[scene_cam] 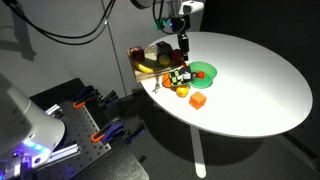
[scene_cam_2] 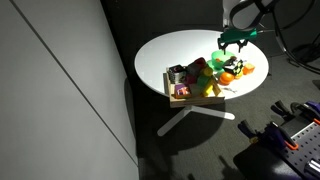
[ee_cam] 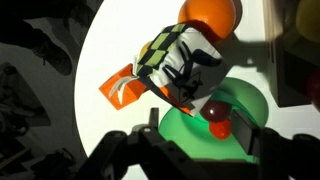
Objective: Remove the big black and white plushy cube from the crate and put it on the table
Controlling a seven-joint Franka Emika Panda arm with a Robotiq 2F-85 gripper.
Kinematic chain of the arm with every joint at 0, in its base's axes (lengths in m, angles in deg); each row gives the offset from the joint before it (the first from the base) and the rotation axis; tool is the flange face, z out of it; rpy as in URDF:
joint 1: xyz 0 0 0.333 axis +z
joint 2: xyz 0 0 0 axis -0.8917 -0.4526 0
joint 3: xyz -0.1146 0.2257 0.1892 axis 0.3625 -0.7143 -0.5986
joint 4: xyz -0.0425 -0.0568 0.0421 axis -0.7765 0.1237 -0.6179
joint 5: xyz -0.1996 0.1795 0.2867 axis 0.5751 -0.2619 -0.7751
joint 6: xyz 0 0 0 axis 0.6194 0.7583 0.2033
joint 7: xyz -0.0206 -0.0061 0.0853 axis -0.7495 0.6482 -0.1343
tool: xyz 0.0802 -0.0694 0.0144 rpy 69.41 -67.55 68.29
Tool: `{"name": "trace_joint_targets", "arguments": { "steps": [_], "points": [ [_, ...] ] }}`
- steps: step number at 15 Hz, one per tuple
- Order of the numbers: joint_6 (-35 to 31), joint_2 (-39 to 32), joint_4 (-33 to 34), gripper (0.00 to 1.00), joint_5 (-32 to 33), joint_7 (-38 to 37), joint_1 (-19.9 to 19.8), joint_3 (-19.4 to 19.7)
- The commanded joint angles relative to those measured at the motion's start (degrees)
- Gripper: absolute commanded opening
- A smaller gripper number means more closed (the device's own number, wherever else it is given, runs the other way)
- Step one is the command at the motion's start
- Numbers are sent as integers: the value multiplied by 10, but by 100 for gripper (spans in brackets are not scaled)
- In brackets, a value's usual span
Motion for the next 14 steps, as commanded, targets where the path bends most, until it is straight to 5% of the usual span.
{"name": "trace_joint_targets", "arguments": {
  "steps": [1, 9, 14],
  "points": [
    [5, 20, 3, 100, -29, 18, -4, -8],
    [33, 73, -16, 100, -167, 200, -24, -61],
    [128, 106, -13, 100, -226, 332, -25, -80]
  ]
}}
